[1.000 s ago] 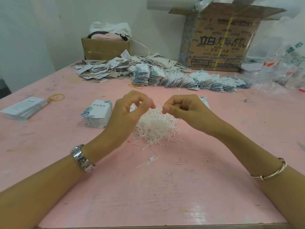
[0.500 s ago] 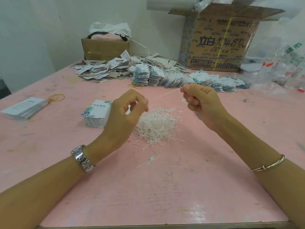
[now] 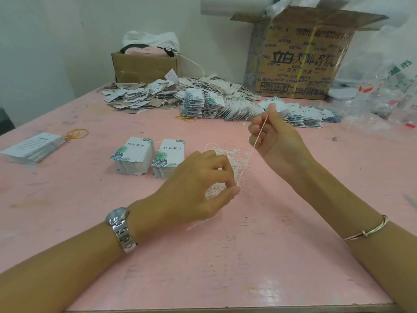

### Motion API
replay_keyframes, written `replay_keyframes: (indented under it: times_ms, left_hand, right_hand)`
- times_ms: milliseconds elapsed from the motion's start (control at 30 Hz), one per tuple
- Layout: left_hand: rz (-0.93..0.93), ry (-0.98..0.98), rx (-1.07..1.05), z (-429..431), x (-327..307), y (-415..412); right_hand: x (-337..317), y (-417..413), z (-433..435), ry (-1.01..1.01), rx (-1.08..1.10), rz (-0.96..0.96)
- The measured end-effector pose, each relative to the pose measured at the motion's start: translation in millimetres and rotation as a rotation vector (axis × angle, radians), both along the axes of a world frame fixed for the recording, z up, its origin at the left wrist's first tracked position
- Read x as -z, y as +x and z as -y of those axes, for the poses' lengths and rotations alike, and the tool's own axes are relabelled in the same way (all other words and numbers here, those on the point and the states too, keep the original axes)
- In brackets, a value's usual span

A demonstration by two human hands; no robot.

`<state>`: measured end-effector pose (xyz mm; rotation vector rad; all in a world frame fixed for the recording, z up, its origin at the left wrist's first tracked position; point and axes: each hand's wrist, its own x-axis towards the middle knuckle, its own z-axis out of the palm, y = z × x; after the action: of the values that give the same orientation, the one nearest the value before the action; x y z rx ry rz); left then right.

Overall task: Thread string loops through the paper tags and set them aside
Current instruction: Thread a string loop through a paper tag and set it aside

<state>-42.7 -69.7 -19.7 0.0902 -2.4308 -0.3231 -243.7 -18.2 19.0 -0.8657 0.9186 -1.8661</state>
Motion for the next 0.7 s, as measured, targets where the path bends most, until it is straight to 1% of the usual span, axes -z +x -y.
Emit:
replay_keyframes:
  times_ms: [33, 100, 200, 267, 367, 400, 467, 600, 700]
  left_hand:
    - [0.01, -0.011, 0.007, 0.3, 0.4, 0.1]
    - [0.037, -0.046, 0.023, 1.1, 1.5, 1.3]
    - [0.041, -0.1, 0.0, 1.7, 3.1, 1.6]
    - [-0.055, -0.058, -0.089, 2.1, 3.9, -0.5]
    - [-0.311, 0.128, -0.253, 6.0, 1.0, -1.5]
    - [-0.353, 0.161, -0.279, 7.1, -0.4, -1.0]
    - [-0.361, 0.152, -0.29, 8.6, -1.5, -0.1]
    - [-0.385, 0.161, -0.231, 9.9, -3.7, 0.2]
    - [-0.37, 0.177, -0.195, 11.2, -5.6, 1.6]
  right_hand:
    - [-0.6, 2.0, -1.0, 0.0, -0.056, -0.007]
    - [-1.5, 6.9, -3.2, 0.018, -0.145, -0.103]
    - [0.1, 16.3, -7.2, 0.063, -0.2, -0.374]
    - [3.0, 23.6, -9.7, 0.099, -0.209, -0.544]
    - [5.4, 33.1, -12.5, 0.163, -0.237, -0.716]
    - [5.4, 35.4, -13.3, 0.168, -0.244, -0.745]
    - [4.2, 37.7, -14.2, 0.165, -0.244, -0.772]
    - [1.7, 35.9, -15.8, 0.173, -0.229, -0.804]
    - [2.3, 35.2, -16.3, 0.171, -0.243, -0.801]
